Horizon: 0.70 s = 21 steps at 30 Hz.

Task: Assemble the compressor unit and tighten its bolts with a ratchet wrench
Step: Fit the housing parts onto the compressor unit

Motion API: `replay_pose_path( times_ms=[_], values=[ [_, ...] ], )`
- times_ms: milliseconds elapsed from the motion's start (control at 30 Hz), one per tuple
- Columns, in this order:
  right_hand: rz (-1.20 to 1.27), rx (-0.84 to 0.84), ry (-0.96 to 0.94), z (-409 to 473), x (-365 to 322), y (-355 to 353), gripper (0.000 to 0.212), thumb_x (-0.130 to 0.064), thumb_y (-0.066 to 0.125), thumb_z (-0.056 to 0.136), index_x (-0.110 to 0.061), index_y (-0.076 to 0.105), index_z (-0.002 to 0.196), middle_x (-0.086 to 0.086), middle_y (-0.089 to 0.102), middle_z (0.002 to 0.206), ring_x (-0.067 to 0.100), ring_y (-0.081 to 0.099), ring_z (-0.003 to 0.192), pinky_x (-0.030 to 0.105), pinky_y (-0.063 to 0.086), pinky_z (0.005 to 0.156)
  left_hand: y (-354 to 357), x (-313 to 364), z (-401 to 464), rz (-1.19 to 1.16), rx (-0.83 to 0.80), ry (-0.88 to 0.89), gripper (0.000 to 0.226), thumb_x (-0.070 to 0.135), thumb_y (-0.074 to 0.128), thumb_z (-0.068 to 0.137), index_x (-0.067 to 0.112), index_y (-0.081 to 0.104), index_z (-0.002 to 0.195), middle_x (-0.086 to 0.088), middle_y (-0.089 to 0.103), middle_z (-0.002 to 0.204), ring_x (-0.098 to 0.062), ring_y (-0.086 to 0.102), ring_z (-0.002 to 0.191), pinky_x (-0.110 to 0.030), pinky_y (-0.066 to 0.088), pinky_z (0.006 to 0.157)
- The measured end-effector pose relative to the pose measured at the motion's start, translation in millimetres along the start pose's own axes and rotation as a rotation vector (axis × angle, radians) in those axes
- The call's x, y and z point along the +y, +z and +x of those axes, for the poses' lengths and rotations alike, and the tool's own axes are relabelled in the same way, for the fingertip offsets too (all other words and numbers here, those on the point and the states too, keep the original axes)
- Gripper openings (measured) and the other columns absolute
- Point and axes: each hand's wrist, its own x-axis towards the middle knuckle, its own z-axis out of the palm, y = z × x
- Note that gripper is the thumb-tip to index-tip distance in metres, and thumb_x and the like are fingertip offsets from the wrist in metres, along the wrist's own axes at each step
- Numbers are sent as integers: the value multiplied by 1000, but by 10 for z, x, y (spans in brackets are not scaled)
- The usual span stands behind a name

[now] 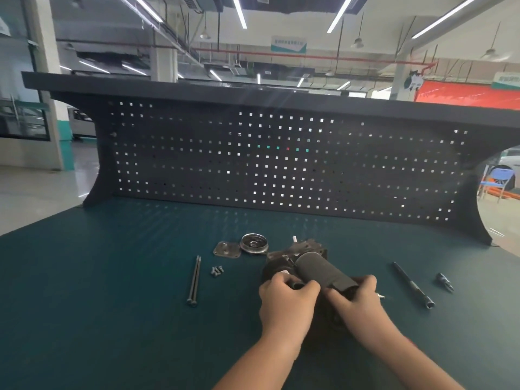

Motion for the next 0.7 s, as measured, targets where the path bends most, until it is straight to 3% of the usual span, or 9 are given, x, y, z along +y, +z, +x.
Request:
replay_pose_path(
  times_ms=[100, 200, 300, 367, 433, 500, 533, 600, 700],
  values=[
    [-173, -82, -55, 56, -239, -259, 43, -44, 68, 72, -21, 35, 87, 7, 60, 95, 24, 59, 84, 35, 46, 67, -8, 143, -191, -200, -75, -86, 34, 45, 61, 59, 23, 61, 85, -11, 62, 112, -28, 65, 94, -47, 57, 85],
    [-324, -197, -107, 176, -505, -536, 42, -44, 68, 70, -20, 44, 95, 3, 66, 91, 17, 61, 78, 30, 47, 64, -5, 268, -356, -276, -155, -106, 38, 41, 57, 55, 17, 64, 84, -16, 62, 115, -33, 64, 101, -54, 54, 91],
    [-472, -313, -174, 270, -744, -730, 42, -45, 68, 63, -22, 53, 96, -1, 68, 88, 10, 59, 65, 20, 43, 53, -5, 411, -469, -350, -217, -143, 47, 30, 56, 46, 9, 66, 87, -24, 59, 120, -36, 62, 107, -53, 53, 93],
    [-492, -356, -225, 305, -921, -793, 52, -49, 66, 50, -21, 59, 94, -2, 70, 85, 8, 62, 67, 19, 47, 56, 2, 506, -505, -390, -274, -174, 57, 26, 56, 43, 5, 64, 94, -22, 64, 104, -32, 64, 100, -46, 55, 90],
    [-525, -412, -283, 363, -1134, -808, 61, -52, 63, 43, -20, 60, 96, -1, 70, 89, 12, 65, 76, 26, 53, 66, -25, 662, -572, -447, -356, -213, 45, 18, 56, 46, 9, 58, 90, -10, 58, 70, -23, 61, 67, -32, 54, 72],
    [-643, -527, -364, 418, -1406, -799, 50, -49, 66, 47, -23, 61, 90, -5, 68, 82, 13, 64, 75, 28, 52, 65, -101, 814, -699, -494, -462, -208, 25, 11, 57, 54, 9, 56, 79, -6, 49, 55, -18, 47, 51, -26, 43, 61],
    [-704, -603, -395, 423, -1538, -785, 40, -44, 69, 53, -26, 61, 87, -9, 66, 76, 11, 62, 72, 26, 49, 63, -162, 817, -761, -509, -543, -164, 10, 9, 56, 58, 10, 58, 68, -6, 48, 53, -19, 44, 50, -27, 40, 61],
    [-782, -749, -436, 423, -1748, -719, 30, -26, 74, 67, -26, 61, 94, -14, 62, 70, 5, 59, 66, 20, 45, 59, -265, 768, -788, -473, -638, -170, 17, 6, 57, 65, 12, 61, 50, -7, 52, 49, -23, 47, 55, -30, 43, 64],
    [-855, -848, -482, 442, -1912, -558, 39, -12, 72, 74, -23, 58, 109, -17, 63, 70, -3, 59, 63, 14, 45, 55, -429, 657, -614, -338, -557, -220, 11, 9, 58, 70, 6, 60, 80, -5, 60, 48, -30, 62, 63, -37, 55, 64]
  ],
)
